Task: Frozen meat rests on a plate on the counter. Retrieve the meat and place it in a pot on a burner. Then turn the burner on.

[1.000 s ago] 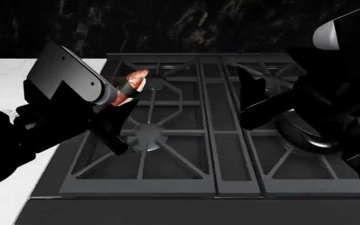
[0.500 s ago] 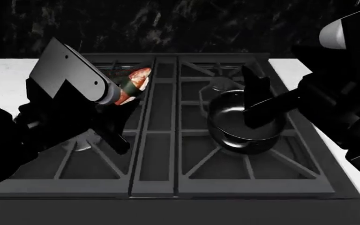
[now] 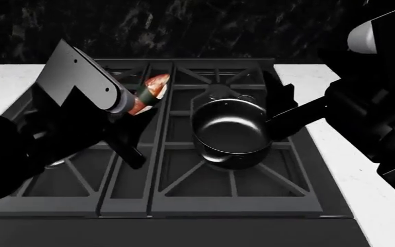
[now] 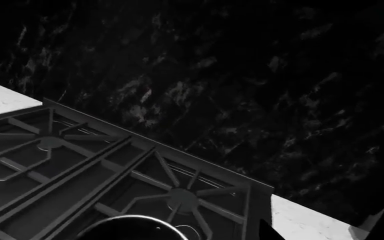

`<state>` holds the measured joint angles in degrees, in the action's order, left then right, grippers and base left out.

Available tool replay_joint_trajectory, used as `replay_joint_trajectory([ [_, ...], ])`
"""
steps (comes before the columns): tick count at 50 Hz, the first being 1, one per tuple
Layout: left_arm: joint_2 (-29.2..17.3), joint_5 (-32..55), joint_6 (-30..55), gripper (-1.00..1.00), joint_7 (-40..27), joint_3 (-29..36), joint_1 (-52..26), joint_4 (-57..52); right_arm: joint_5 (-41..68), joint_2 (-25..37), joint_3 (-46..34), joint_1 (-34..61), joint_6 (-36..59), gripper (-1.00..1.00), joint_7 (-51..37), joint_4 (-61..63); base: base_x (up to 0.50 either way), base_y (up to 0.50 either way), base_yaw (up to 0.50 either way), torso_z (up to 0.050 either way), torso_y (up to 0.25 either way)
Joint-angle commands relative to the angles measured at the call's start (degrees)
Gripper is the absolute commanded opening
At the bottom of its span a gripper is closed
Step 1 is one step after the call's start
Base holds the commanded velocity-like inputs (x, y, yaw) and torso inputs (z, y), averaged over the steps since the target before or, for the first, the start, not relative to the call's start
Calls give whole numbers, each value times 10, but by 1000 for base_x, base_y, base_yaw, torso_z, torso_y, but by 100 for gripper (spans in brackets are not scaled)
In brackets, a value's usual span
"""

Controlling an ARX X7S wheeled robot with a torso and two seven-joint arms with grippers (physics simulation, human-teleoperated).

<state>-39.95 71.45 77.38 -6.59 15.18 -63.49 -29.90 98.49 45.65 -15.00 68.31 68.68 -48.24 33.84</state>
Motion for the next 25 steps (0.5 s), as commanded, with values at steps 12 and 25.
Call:
replay_joint_trajectory([
  [12,67,-104,-69,-100,125,110,-98,119,-24,6,6,-22,-22,100,12,-2,0,0,0,0,0],
  [25,101,-142,-89,-100,177,162,-147,176,-33,5,18,-40,-43,100,21,-16,0,0,0,0,1],
])
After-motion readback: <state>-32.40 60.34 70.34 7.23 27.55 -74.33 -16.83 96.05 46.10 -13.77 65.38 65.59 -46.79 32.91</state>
